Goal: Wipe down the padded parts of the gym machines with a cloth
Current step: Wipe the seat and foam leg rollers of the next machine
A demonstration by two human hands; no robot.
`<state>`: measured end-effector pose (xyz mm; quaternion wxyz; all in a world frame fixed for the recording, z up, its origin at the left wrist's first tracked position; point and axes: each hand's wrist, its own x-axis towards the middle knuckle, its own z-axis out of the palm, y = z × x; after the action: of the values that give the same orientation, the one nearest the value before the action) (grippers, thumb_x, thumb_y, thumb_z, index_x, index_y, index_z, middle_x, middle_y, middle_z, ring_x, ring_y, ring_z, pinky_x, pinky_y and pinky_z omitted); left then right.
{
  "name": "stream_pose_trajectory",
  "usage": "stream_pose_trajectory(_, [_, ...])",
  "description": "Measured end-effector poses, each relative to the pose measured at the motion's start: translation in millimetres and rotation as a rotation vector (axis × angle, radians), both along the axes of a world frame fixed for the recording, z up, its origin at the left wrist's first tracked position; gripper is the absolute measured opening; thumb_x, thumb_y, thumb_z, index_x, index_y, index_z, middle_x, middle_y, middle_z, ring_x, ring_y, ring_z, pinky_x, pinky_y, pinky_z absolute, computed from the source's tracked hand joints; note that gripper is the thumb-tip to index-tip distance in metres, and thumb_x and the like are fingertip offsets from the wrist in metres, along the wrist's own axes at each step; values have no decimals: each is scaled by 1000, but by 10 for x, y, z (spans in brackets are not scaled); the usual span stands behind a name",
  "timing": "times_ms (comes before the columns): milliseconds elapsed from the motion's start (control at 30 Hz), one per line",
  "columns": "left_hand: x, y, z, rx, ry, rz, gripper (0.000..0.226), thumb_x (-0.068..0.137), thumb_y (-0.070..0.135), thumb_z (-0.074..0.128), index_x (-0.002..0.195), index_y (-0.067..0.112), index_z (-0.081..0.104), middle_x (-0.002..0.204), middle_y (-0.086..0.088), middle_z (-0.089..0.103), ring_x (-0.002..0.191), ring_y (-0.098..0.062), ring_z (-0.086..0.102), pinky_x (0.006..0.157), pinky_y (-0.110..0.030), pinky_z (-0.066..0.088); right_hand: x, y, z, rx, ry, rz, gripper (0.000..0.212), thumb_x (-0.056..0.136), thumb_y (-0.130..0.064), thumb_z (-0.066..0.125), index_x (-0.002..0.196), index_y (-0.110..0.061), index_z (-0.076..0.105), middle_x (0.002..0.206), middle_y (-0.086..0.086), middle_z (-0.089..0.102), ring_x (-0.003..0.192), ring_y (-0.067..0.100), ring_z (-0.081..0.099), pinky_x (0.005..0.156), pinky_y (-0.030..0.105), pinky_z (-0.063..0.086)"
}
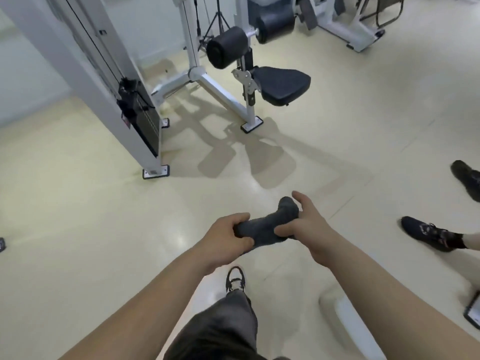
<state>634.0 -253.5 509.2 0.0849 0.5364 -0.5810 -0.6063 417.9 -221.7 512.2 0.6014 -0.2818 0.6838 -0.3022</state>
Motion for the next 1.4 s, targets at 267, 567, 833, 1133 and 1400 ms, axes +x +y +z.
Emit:
stream_pose_trajectory(267, [-835,-2049,202,-297,-290,-188,11,74,16,68,82,24,65,94,4,61,82,-18,65,64,-32,56,-671,-1868,336,-21,570,460,41,74,-4,65,109,-23,59,101,-1,66,87,18,66,62,30,53])
stream_pose_trajectory(567, [-1846,-4018,179,108,142,328,32,75,31,83,99,15,70,93,-4,76,84,-20,72,70,-36,54,-1890,-3974,322,-110,141,40,16,82,-18,81,89,-8,71,77,4,71,66,14,64,58,24,50])
stream_pose_trajectory(833, [-2623,-5481,98,345,321,551,44,82,14,83,123,19,69,113,-5,78,104,-27,75,95,-46,59,-2448,-5861,83,-45,202,-35,29,93,-39,71,107,-14,65,103,4,70,85,23,69,54,32,54])
stream_pose_trajectory(1133, [-3269,-7873,-888,20,-58,448,30,83,21,76,105,26,55,104,0,68,92,-18,66,84,-37,58,-3010,-7836,-908,149,349,37,17,94,-29,60,90,-13,64,89,3,63,78,20,56,75,37,49])
stream_pose_trajectory(1400, [-3901,-8755,-1999,-474,-424,-157,34,92,20,63,124,19,51,122,1,41,113,-20,44,91,-37,47,-3677,-8918,-1869,168,608,134,59,97,-32,60,151,-13,45,137,15,60,119,34,61,93,37,49])
